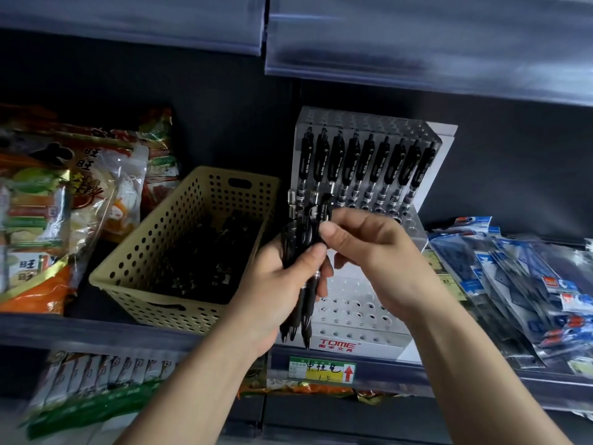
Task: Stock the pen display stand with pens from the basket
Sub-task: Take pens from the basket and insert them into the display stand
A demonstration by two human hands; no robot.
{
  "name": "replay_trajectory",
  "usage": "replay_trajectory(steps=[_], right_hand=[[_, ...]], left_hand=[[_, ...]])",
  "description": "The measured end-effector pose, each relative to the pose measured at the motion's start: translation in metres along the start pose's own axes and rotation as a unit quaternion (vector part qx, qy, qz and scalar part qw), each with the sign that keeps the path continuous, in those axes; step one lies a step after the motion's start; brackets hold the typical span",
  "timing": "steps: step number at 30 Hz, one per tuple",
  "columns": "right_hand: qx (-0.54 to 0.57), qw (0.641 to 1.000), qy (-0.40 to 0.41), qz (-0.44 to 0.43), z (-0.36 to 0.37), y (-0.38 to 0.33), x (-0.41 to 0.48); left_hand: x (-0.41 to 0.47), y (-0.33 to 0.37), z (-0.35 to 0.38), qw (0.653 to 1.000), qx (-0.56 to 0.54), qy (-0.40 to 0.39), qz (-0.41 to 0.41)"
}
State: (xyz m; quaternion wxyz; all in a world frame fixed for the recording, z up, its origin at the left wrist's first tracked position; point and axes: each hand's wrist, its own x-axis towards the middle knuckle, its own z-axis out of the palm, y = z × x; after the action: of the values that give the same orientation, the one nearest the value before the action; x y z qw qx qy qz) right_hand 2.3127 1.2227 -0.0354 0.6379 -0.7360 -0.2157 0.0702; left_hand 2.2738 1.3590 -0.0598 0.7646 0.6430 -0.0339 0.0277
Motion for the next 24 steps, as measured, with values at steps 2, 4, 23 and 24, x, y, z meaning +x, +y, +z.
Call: replay_trajectory(steps=[2, 4, 23, 24], right_hand=[[0.061, 0.998, 0.024, 0.005, -0.001, 0.002, 0.002], [0.137, 0.989, 0.061, 0.012, -0.003, 0.003, 0.004], [0.261, 0.962, 0.082, -0.008, -0.017, 0.005, 0.006], [0.258, 0.963, 0.084, -0.009, -0.018, 0.005, 0.007]], left_hand=[[0.001, -0.001, 0.0, 1.0, -0.003, -0.006, -0.016], [0.001, -0.001, -0.002, 0.999, -0.01, -0.012, -0.049], [0.004, -0.002, -0.008, 0.984, -0.105, -0.087, -0.114], [0.005, -0.001, -0.008, 0.984, -0.103, -0.086, -0.114]])
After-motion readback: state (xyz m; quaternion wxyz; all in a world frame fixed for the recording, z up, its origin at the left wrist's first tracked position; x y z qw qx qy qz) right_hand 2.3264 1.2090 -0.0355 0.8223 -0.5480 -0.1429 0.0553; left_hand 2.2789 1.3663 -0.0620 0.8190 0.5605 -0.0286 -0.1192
